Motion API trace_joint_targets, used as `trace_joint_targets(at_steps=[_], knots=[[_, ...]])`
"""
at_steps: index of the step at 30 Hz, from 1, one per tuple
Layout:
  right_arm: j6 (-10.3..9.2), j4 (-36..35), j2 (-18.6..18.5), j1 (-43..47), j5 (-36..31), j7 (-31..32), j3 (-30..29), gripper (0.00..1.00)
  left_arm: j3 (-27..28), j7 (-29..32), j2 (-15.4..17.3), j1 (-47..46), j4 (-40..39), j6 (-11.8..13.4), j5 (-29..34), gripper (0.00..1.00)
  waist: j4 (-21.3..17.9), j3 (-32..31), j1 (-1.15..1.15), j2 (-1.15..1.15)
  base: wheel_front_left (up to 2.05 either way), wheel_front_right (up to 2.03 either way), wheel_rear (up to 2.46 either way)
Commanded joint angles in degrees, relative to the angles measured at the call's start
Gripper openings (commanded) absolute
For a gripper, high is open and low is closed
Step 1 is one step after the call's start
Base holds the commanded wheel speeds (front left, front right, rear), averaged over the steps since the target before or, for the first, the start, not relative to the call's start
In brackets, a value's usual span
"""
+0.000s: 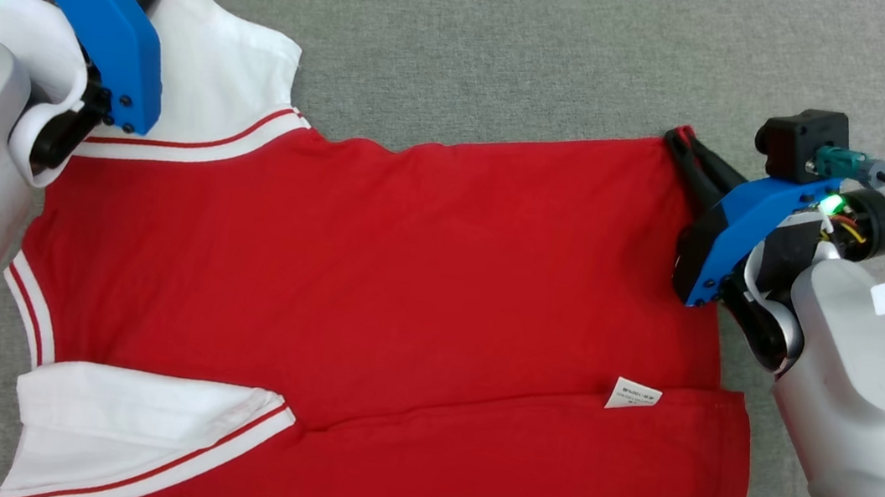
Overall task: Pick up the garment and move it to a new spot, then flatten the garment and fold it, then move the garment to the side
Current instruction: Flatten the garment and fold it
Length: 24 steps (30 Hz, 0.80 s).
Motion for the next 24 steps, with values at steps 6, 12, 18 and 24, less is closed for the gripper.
trace_joint_targets(at_steps=[6, 12, 18, 24], knots=[[0.02, 2.9, -0.2, -2.2, -1.5, -7.3, -1.5, 0.0, 1.1, -6.9, -0.3, -0.2, 0.1, 0.0, -0.4, 0.0, 1.0, -1.6, -0.01, -0.01, 0.0, 0.0, 0.0], [0.02, 5.0, -0.4, 1.2, -0.7, -12.8, -0.4, 0.0, 2.2, -14.1, -1.0, 5.0, -2.8, 0.2, -1.8, 0.0, 2.7, -5.1, -0.01, -0.01, 0.0, 0.0, 0.0], [0.02, 3.9, -1.3, 5.4, 0.8, -16.3, -0.3, 0.0, 3.4, -18.6, 0.1, 12.7, -10.3, 1.9, -3.9, 0.0, 4.0, -7.8, -0.01, -0.01, 0.0, 0.0, 0.0], [0.02, 1.8, -2.1, 10.3, 1.5, -18.2, -1.4, 0.0, 4.6, -21.3, 3.7, 22.5, -21.8, 7.1, -5.6, 0.0, 5.0, -9.6, -0.01, -0.01, 0.0, 0.0, 0.0]])
